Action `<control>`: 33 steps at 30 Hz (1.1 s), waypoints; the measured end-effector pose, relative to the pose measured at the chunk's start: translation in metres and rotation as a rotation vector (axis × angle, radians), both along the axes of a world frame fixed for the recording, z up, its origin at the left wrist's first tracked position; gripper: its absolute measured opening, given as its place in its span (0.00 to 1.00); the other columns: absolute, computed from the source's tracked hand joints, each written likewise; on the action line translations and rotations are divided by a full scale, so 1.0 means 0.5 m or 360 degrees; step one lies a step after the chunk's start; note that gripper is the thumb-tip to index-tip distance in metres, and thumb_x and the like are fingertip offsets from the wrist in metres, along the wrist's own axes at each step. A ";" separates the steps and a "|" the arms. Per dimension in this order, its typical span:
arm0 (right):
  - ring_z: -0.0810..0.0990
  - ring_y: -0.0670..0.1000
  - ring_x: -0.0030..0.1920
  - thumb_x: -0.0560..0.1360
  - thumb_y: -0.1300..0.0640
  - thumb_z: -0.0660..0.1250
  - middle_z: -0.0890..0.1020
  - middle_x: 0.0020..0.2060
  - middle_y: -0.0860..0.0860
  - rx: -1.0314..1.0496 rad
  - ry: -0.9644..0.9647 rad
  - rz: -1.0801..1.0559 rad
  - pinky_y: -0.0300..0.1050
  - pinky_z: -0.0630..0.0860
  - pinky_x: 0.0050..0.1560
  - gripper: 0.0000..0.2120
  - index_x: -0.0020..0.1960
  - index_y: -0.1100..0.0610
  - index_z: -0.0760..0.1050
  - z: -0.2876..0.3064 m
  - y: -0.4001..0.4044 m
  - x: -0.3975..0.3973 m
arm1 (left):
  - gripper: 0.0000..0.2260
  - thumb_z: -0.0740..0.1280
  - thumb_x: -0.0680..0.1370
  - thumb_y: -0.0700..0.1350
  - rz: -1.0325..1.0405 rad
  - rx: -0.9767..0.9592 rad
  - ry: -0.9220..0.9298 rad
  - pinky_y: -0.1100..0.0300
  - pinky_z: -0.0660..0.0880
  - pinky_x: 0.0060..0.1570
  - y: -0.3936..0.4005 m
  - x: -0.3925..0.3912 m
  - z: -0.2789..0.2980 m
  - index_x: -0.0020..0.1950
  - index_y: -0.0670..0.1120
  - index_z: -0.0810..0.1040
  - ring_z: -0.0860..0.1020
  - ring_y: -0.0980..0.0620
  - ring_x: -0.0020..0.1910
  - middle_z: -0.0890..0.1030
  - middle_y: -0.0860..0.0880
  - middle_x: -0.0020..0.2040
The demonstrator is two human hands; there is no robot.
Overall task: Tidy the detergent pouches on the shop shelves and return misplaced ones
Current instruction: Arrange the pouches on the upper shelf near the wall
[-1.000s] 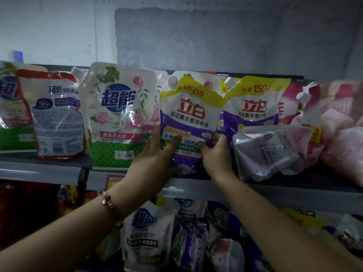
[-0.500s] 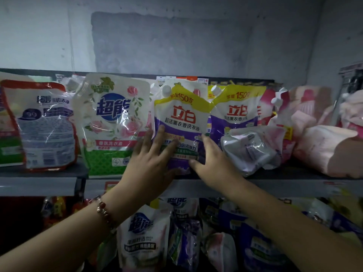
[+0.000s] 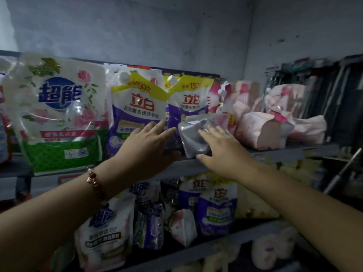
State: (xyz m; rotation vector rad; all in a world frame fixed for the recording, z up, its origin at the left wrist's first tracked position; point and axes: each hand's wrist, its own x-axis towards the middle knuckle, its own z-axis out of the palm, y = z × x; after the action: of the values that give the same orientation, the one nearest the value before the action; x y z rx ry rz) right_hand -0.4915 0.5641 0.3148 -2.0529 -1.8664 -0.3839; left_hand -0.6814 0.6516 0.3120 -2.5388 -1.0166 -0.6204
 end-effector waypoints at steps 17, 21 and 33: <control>0.70 0.52 0.68 0.78 0.47 0.66 0.68 0.72 0.52 -0.0018 0.0695 0.0088 0.40 0.67 0.57 0.29 0.75 0.54 0.64 0.040 0.043 0.283 | 0.33 0.55 0.79 0.67 0.0060 0.0063 0.0141 0.47 0.57 0.75 0.026 0.277 0.060 0.81 0.54 0.55 0.52 0.45 0.80 0.54 0.48 0.81; 0.74 0.52 0.64 0.78 0.48 0.67 0.73 0.68 0.52 -0.0097 0.0806 0.0165 0.41 0.70 0.55 0.27 0.73 0.54 0.66 0.018 0.100 0.339 | 0.31 0.55 0.80 0.67 0.0199 0.0042 0.0143 0.47 0.61 0.73 0.053 0.344 0.081 0.79 0.54 0.60 0.60 0.45 0.77 0.62 0.48 0.79; 0.78 0.56 0.58 0.80 0.54 0.63 0.79 0.58 0.56 -0.0133 0.1898 0.0308 0.56 0.75 0.63 0.14 0.63 0.58 0.72 -0.051 0.247 0.379 | 0.30 0.61 0.78 0.65 0.0539 -0.0049 0.0038 0.48 0.70 0.62 0.130 0.364 0.050 0.75 0.53 0.64 0.73 0.44 0.64 0.75 0.47 0.68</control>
State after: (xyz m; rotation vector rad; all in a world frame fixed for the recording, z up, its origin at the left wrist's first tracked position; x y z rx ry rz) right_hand -0.3021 0.6877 0.2892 -1.4970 -1.2522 0.8134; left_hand -0.4995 0.7168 0.3371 -2.3138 -1.4145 -0.4785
